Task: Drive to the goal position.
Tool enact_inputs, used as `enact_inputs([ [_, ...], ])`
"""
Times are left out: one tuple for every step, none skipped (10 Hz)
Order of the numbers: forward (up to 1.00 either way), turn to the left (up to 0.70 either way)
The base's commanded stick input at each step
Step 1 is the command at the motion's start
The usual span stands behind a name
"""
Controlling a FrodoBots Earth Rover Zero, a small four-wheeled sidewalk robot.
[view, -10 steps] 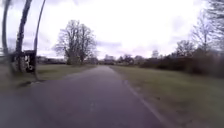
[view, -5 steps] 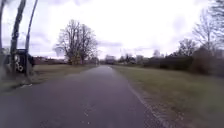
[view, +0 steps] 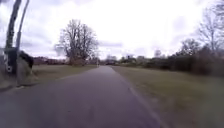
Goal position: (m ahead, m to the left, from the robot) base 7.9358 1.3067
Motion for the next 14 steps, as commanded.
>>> enact_inputs([
  [1.00, 0.00],
  [1.00, 0.00],
  [1.00, 0.00],
  [1.00, 0.00],
  [1.00, 0.00],
  [1.00, 0.00],
  [1.00, 0.00],
  [1.00, 0.00],
  [1.00, 0.00],
  [1.00, 0.00],
  [1.00, 0.00],
  [1.00, 0.00],
  [1.00, 0.00],
  [1.00, 0.00],
])
